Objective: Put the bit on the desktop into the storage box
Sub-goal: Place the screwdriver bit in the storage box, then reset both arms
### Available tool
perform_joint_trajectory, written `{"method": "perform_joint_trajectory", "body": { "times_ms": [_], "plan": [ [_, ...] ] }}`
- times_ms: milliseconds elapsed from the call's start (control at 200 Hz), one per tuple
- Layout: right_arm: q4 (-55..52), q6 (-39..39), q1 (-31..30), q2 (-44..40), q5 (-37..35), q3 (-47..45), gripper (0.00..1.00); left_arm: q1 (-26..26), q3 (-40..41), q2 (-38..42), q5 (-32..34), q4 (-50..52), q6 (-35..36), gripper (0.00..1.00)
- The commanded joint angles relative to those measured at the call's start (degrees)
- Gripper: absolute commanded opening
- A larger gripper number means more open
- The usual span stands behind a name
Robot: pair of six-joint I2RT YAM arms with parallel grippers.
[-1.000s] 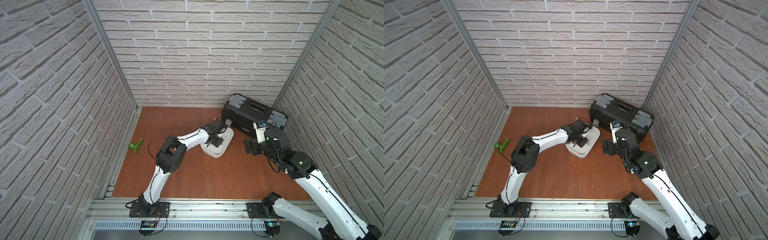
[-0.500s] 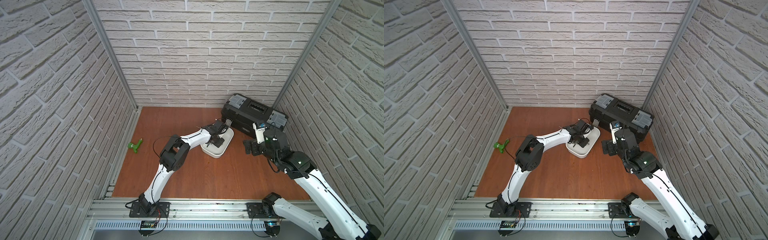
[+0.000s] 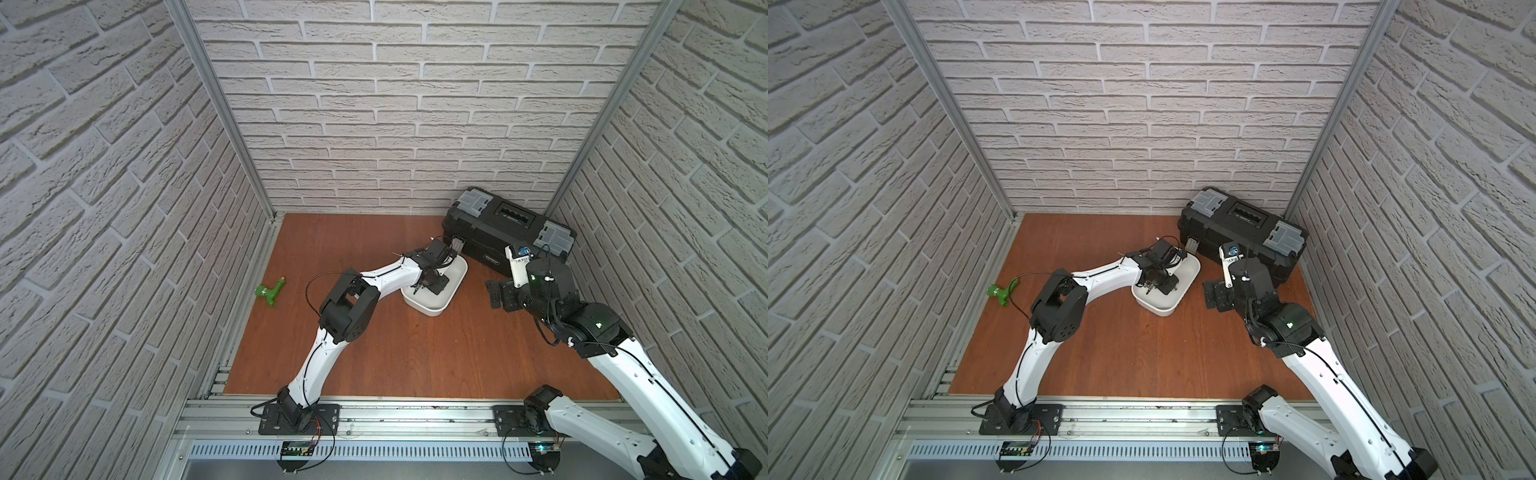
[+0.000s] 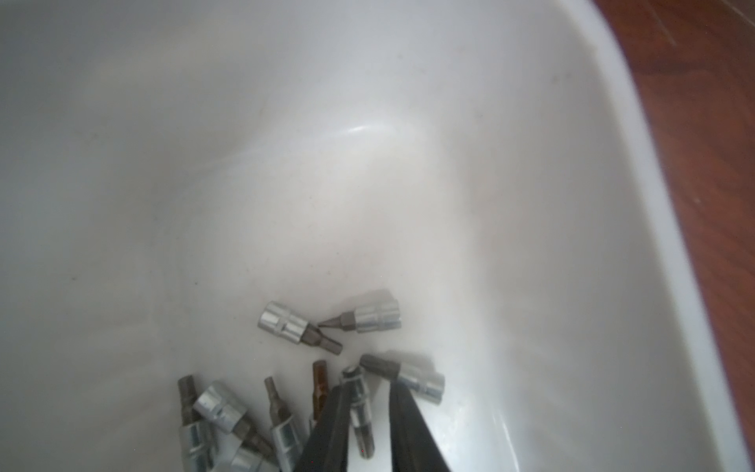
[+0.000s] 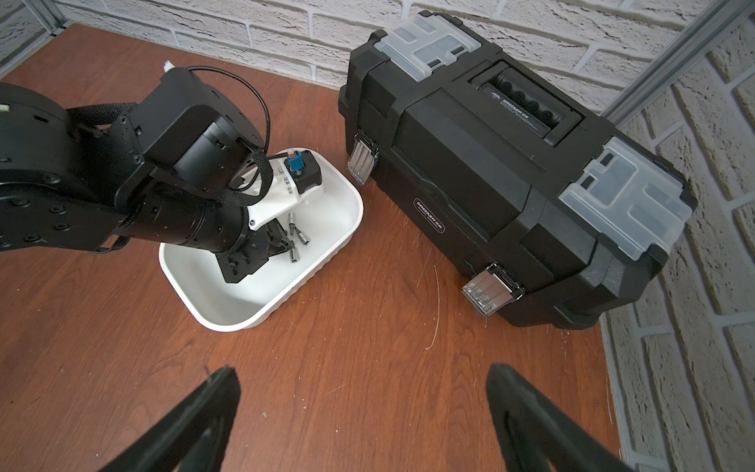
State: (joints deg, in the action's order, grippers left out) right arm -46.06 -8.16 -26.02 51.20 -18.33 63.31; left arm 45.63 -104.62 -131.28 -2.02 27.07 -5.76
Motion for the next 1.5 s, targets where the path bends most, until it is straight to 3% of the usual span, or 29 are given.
{"method": "perform_joint_trajectory", "body": {
  "times_ms": [0, 525, 1225, 1495],
  "plan": [
    [1.6, 0.1, 0.2, -0.6, -0.8, -0.6, 0.99, -0.4, 0.0, 2.8, -0.8, 0.3, -0.2, 0.25],
    [1.6, -0.5, 0.2, -1.5, -0.7, -0.7, 0.99, -0.3, 8.0, 15.2, 1.0, -1.4, -0.2, 0.42],
    [5.9, -3.8, 0.2, -6.5, -4.5, -4.2, 0.99, -1.8, 28.4, 46.5, 13.1, -1.7, -0.6, 0.69],
    [9.2, -4.8, 0.2, -10.3, -9.8, -8.3, 0.99, -7.2, 39.5, 59.9, 16.4, -2.8, -5.6, 0.79]
  ]
}}
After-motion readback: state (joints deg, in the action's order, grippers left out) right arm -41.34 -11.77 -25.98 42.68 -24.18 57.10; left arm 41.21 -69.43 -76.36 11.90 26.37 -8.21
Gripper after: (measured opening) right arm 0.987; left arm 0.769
